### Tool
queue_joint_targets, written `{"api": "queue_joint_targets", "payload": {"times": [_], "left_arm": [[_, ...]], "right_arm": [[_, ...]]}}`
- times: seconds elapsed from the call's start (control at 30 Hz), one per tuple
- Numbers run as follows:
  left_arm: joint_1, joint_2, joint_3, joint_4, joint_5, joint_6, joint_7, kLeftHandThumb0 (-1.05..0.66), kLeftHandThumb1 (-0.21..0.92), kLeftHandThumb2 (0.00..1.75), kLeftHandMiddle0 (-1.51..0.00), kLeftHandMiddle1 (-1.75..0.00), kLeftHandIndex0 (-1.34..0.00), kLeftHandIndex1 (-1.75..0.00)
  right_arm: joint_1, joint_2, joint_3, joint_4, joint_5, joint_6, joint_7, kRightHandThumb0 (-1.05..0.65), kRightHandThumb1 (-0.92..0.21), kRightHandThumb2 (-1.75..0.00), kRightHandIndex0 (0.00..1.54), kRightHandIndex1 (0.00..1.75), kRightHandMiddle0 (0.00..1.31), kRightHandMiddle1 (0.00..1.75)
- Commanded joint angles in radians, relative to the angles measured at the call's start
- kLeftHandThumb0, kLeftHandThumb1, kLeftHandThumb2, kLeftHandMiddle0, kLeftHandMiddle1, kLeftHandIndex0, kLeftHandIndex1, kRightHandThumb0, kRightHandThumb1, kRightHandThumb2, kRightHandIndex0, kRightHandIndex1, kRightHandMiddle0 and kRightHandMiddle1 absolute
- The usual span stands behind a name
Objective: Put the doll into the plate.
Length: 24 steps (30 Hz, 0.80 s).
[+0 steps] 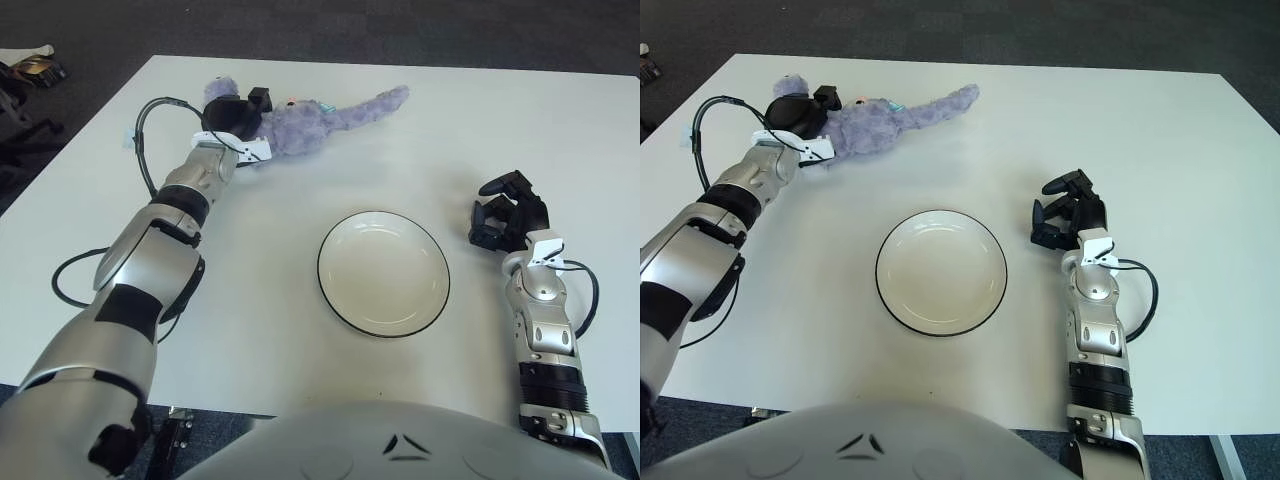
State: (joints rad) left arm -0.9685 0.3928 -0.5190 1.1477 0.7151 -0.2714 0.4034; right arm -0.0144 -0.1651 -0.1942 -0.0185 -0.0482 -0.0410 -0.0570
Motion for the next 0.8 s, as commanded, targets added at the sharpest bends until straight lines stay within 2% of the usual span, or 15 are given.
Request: {"api": "queue_joint_targets", "payload": {"times": [0.0,0.3,0.5,0.6,0.77], "left_arm": [[0.052,-0.016,-0.001,-0.040,-0.011,-0.031,-0.038,0.00,0.00,1.59,-0.93,-1.49,-0.64,-1.75],[0.090,0.017,0.019,-0.170,-0.010,-0.033,-0.064,0.00,0.01,1.57,-0.94,-1.45,-0.64,-1.75],[0.132,0.050,0.036,-0.316,-0.001,-0.003,-0.101,0.00,0.03,1.57,-0.90,-1.52,-0.61,-1.75],[0.158,0.066,0.046,-0.396,0.003,0.021,-0.133,0.00,0.06,1.56,-0.86,-1.56,-0.59,-1.75],[0.196,0.087,0.058,-0.506,0.021,0.055,-0.176,0.00,0.16,1.47,-0.75,-1.65,-0.51,-1.75]], "right_arm": [[0.015,-0.006,-0.002,0.039,0.007,0.017,0.012,-0.01,-0.31,-1.32,0.66,1.68,0.37,1.75],[0.010,-0.002,-0.005,0.044,0.008,0.020,0.007,-0.01,-0.31,-1.32,0.66,1.68,0.37,1.75],[0.009,-0.004,-0.004,0.052,0.012,0.012,0.014,-0.01,-0.32,-1.31,0.65,1.68,0.36,1.75],[0.008,-0.007,-0.003,0.057,0.012,0.008,0.016,-0.01,-0.32,-1.30,0.65,1.68,0.36,1.75],[0.005,-0.013,-0.002,0.067,0.010,0.003,0.021,-0.01,-0.33,-1.30,0.65,1.68,0.35,1.75]]}}
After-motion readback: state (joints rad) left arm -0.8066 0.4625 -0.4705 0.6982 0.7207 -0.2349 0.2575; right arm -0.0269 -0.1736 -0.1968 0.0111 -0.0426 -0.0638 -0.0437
